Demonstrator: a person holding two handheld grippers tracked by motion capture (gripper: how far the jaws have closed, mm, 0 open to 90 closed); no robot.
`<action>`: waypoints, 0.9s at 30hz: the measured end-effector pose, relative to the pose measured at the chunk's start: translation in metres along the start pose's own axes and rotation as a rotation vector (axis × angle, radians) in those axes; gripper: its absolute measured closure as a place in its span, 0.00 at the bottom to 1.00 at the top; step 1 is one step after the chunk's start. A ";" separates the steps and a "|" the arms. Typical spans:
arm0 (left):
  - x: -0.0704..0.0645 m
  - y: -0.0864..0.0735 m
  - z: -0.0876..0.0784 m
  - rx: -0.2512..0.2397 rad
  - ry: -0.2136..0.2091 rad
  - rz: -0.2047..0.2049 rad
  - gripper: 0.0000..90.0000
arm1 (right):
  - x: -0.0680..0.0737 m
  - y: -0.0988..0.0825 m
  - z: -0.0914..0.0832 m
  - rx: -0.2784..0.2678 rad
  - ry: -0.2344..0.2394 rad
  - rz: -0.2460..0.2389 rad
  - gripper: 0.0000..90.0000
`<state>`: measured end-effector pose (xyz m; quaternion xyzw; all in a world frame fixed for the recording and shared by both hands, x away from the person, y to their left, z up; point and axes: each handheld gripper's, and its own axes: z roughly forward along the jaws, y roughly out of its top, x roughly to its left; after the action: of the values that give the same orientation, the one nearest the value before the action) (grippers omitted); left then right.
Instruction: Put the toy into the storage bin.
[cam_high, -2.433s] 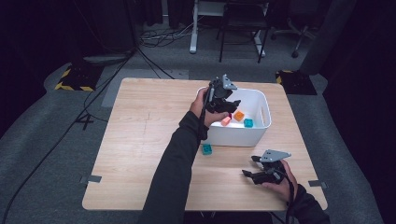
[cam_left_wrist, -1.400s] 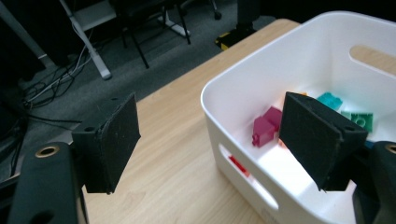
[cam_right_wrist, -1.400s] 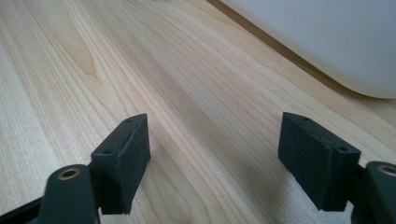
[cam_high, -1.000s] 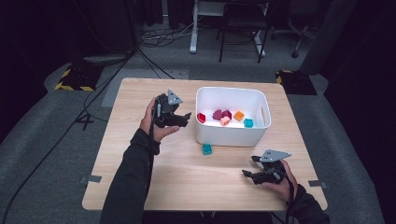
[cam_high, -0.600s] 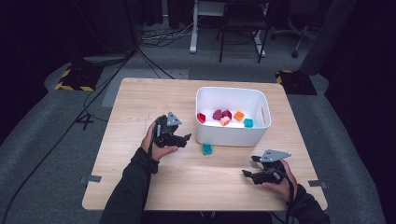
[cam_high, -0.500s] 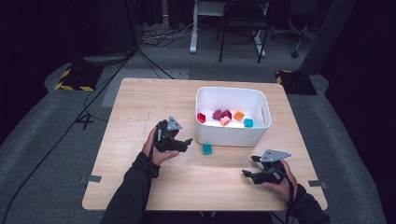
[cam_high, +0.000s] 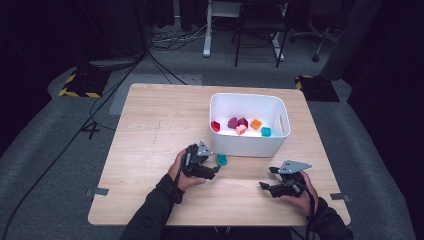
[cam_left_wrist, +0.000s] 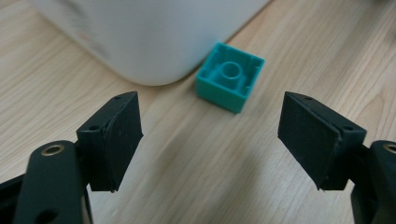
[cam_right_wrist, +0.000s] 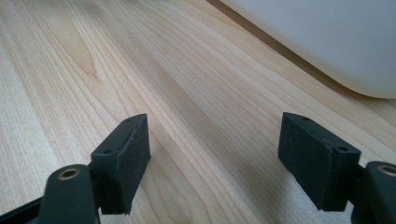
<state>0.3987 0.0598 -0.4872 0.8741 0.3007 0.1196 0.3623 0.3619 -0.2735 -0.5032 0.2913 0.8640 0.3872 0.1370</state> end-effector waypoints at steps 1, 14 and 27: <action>-0.003 0.001 0.004 0.006 -0.015 0.004 0.25 | 0.000 0.000 0.000 0.000 0.000 0.000 0.28; -0.016 0.011 0.026 0.048 -0.007 0.014 0.30 | 0.000 0.000 0.000 0.000 0.000 0.000 0.28; -0.016 0.012 0.026 0.012 -0.014 0.030 0.65 | 0.000 0.000 0.000 0.000 0.000 0.000 0.28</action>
<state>0.4028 0.0287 -0.4968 0.8816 0.2856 0.1171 0.3572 0.3619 -0.2734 -0.5032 0.2913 0.8640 0.3871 0.1371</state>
